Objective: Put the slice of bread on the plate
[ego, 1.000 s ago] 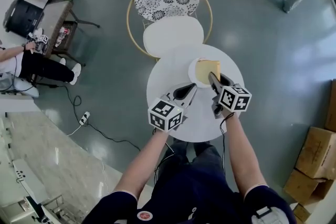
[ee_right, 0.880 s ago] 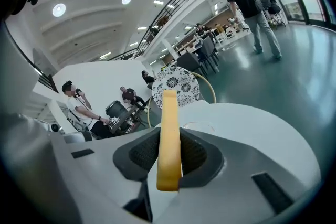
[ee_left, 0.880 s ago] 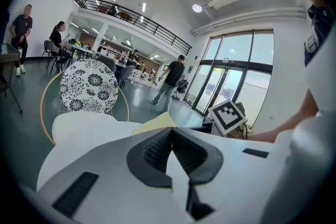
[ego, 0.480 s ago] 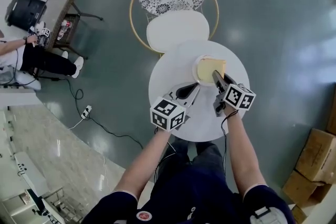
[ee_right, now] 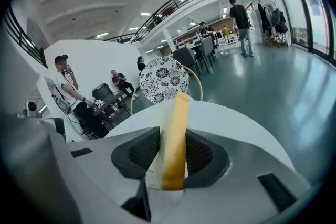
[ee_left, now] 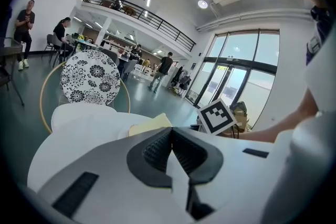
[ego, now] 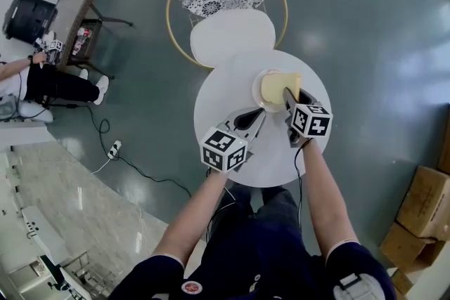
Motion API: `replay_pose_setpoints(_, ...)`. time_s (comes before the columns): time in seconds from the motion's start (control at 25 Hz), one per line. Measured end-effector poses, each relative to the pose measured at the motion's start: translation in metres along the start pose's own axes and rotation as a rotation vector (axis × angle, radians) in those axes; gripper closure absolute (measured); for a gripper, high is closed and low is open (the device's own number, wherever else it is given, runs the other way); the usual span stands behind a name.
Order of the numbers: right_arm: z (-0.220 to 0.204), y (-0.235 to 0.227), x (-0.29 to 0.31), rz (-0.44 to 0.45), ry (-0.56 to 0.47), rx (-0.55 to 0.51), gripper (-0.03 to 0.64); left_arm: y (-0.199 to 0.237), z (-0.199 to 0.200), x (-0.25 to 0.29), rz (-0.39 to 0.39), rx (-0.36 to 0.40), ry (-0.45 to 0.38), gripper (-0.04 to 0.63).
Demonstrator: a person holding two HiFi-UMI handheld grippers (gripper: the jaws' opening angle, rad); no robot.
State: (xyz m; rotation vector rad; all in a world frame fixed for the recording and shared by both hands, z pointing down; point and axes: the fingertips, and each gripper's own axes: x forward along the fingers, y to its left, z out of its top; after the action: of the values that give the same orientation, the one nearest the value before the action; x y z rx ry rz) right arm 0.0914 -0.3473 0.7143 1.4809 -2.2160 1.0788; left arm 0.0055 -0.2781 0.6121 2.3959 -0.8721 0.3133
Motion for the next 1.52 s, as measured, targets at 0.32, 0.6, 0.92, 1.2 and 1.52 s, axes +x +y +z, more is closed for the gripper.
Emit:
replay_pose_setpoints(0.32,-0.006,-0.015,0.005,-0.042,0.028,-0.015,0.474,-0.001,-0.004,0.004,0.004,-0.016,0.007,0.591)
replay_pose_setpoints(0.6,-0.009,-0.025,0.009,-0.059,0.038,-0.037,0.45,-0.006,-0.006,0.01,0.001,-0.026,0.007,0.591)
replay_pose_setpoints(0.92,-0.004,-0.031,0.008,-0.079,0.057,-0.104,0.425,-0.008,-0.004,0.013,0.008,-0.027,0.002,0.591)
replay_pose_setpoints(1.2,0.015,-0.018,-0.014,-0.037,0.01,-0.11,0.426,-0.013,0.007,0.011,0.011,-0.017,-0.023,0.591)
replay_pose_setpoints(1.52,0.046,0.032,-0.059,0.095,-0.081,-0.152,0.575,-0.027,0.031,-0.001,0.005,0.013,-0.067,0.591)
